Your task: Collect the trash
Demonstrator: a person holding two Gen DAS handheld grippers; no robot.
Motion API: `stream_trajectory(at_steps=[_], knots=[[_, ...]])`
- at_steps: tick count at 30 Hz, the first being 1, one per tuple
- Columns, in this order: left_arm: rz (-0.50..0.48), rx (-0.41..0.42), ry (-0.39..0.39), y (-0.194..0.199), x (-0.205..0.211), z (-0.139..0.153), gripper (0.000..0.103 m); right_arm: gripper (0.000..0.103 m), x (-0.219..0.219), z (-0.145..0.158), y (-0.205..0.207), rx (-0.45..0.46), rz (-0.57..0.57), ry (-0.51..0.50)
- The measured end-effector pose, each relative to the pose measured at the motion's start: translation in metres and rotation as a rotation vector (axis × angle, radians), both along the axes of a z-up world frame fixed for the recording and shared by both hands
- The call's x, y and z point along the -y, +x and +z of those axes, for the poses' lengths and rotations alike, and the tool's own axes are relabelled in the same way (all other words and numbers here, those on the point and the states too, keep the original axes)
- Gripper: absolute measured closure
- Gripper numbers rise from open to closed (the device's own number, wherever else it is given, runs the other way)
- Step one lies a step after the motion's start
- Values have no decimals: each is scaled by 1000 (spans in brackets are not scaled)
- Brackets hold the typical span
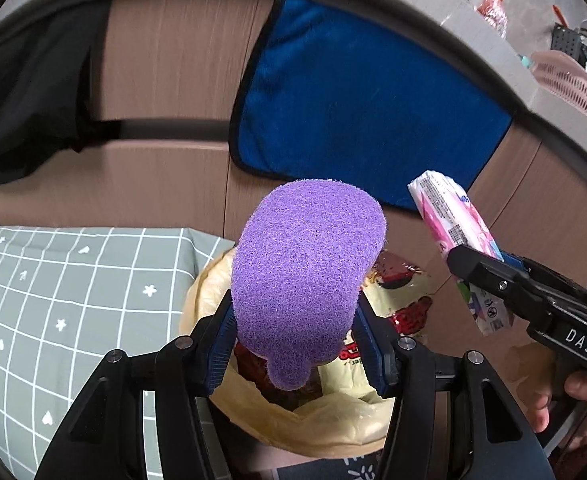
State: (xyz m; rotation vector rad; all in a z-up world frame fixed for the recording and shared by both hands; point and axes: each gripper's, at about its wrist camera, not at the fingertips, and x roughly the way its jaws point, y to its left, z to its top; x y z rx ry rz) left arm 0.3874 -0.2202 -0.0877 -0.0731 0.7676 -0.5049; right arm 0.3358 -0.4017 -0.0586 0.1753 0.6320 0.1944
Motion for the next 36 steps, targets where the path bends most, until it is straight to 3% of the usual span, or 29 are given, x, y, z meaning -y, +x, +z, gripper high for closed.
stream_trajectory(at_steps=[5,13,16,19,27,32,36], knots=[[-19,10,31,7,5,-7,48,60,4,-18,11,-37,-6,22],[-63,-3,-54,11,-8,-4,42,47,3,-24,12,-30,-36,57],[-36,-17,-94,10,-21,3,42,46,2,-20,7,-28,-52,54],[10,10,-68,0,-33,15,42,46,-3,-14,-3,-26,-61,42],[109,68,-18,-67,-80,52,42,42,-35,9,-56,-6,-54,62],[168,126,-7,-142,-115,73,42,37,-69,25,-111,-21,-43,116],[251,196,48,-201,-135,84,42,37,-105,33,-157,-24,58,93]])
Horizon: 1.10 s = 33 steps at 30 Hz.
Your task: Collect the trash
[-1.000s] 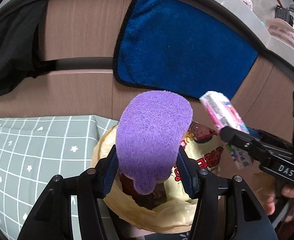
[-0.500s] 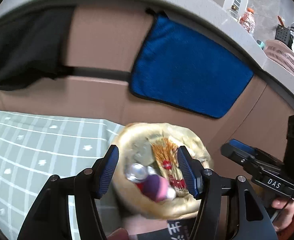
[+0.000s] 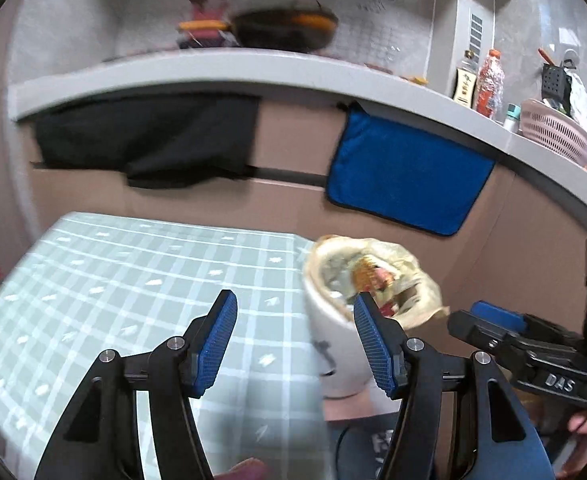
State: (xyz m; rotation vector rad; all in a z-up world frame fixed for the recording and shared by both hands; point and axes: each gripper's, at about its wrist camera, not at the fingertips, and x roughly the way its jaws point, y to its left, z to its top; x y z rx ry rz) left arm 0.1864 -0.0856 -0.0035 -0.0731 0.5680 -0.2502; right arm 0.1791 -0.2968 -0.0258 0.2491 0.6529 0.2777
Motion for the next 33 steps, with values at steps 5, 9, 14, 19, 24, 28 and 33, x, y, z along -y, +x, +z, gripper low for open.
stream_trajectory(at_steps=[5,9,14,19,24,28,33], knots=[[84,62,36,-73,-28,5,42,37,-42,10,-60,94,1,-121],[152,113,73,-112,-42,4,42,36,-72,13,-98,153,5,-196],[224,86,80,-135,-66,-4,42,36,-95,10,-119,170,16,-217],[271,82,73,-147,-86,-7,42,36,-113,10,-127,171,40,-216],[275,105,95,-159,-91,-6,42,36,-125,11,-139,185,54,-201],[265,97,98,-163,-90,-8,42,36,-127,14,-147,201,26,-225],[258,100,103,-166,-90,-7,42,35,-122,17,-151,201,12,-204]])
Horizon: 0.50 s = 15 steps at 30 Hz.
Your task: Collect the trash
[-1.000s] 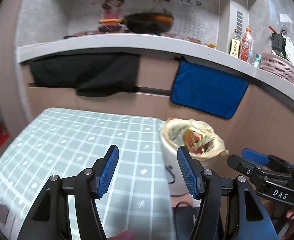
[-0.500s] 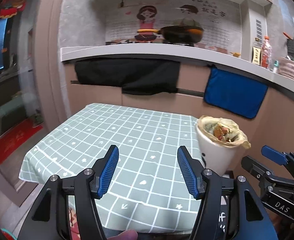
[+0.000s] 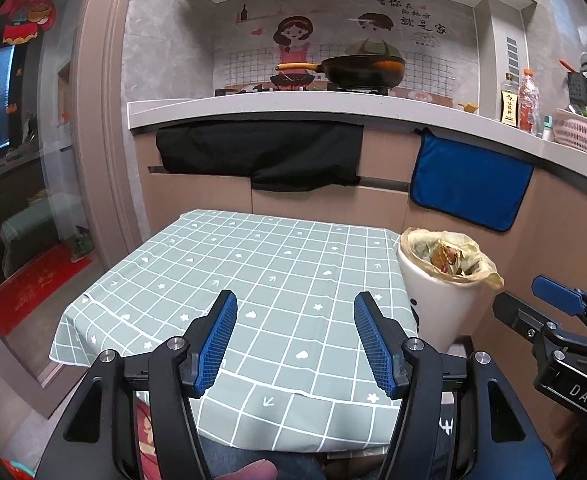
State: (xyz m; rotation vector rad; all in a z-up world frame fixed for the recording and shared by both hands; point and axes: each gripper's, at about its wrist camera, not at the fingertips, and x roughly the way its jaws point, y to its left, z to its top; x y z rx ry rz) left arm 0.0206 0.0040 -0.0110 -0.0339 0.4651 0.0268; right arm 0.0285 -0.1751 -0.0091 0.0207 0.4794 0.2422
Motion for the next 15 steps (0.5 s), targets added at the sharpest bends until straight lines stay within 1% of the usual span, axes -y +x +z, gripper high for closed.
stream_trajectory(at_steps=[15], knots=[[-18,-5,4,-2,4,-1,42,34,4,0,-1,0,-1,-3]])
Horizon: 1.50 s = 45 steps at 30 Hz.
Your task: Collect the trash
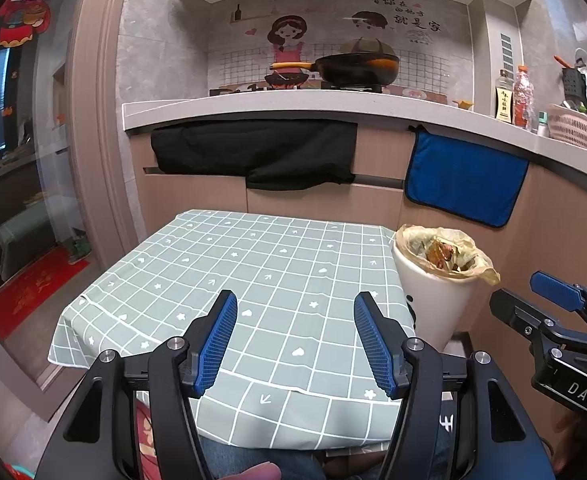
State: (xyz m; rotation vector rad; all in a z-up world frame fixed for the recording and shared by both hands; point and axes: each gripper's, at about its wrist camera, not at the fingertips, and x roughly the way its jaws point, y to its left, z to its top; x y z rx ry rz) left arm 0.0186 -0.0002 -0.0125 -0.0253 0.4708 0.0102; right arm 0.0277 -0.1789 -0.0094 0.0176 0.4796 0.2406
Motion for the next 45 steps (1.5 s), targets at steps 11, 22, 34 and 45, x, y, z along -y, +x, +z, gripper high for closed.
stream_trajectory(at_steps=[11,22,34,45], knots=[[-15,-11,2,1,1,-2,42,33,4,-1,0,-3,-4,4],[-32,-14,-1,2,-2,-3,42,31,3,1,-6,-3,-29,12],[-43,-12,-3,1,-2,-4,42,31,3,1,-6,-4,-30,12],[-49,-14,-4,0,-1,-5,42,30,5,-1,-6,-7,-29,17]])
